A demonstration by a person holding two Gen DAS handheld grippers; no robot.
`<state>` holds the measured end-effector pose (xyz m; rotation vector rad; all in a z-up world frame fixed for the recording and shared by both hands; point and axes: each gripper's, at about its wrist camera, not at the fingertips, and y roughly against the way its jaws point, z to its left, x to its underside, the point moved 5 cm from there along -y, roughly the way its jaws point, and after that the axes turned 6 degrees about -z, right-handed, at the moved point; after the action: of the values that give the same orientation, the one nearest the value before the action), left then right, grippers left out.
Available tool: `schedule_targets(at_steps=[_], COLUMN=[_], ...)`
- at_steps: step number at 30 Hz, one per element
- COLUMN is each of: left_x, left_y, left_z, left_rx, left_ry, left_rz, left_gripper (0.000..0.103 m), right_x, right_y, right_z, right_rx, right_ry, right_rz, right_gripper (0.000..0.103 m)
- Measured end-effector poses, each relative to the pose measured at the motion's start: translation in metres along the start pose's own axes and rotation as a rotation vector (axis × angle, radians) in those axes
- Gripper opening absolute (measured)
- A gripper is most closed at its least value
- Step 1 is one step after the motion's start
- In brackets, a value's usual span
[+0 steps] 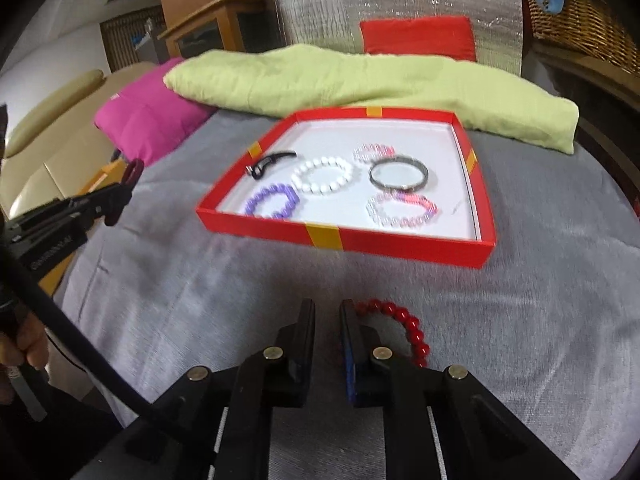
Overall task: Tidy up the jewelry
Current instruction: 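Lift the ring with the left tool while the right tool lifts the red bead bracelet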
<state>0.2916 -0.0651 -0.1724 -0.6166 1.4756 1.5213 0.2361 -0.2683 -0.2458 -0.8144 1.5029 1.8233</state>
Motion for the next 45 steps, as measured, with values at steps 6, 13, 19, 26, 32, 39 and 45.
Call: schedule_targets(at_steps=[6,13,19,26,32,39,45], left_x=[-0.002,0.0,0.001,0.001,-0.001,0.005,0.019], left_y=[0.003,0.003,0.005,0.006,0.006,-0.002,-0.014], left_z=[0.02,0.028,0.028,0.025,0.014,-0.007,-0.026], left_rx=[-0.088,-0.106,-0.105,-0.096,-0.087,0.026,0.25], left_ry=[0.003,0.008,0.009,0.007,-0.011,0.011,0.124], left_rz=[-0.029,-0.025,-0.028,-0.03,-0.031,0.023,0.147], left_gripper=[0.008,0.008,0.008,0.008,0.008,0.008,0.008], right_x=[-0.008,-0.011,-0.015,-0.021,-0.022,-0.011,0.009], right_y=[0.005,0.009,0.015,0.025,0.033,0.024,0.0], right_z=[0.009,0.013,0.016,0.011,-0.007,-0.034,-0.045], right_rx=[-0.035,-0.063,-0.101,-0.134,-0.12,-0.068,-0.013], right_ry=[-0.002,-0.019,-0.033,-0.065,-0.096,-0.141,-0.152], right_rz=[-0.042,-0.068,-0.099,-0.136,-0.151,-0.069,0.078], right_gripper=[0.013,0.013,0.013,0.013,0.013,0.014,0.05])
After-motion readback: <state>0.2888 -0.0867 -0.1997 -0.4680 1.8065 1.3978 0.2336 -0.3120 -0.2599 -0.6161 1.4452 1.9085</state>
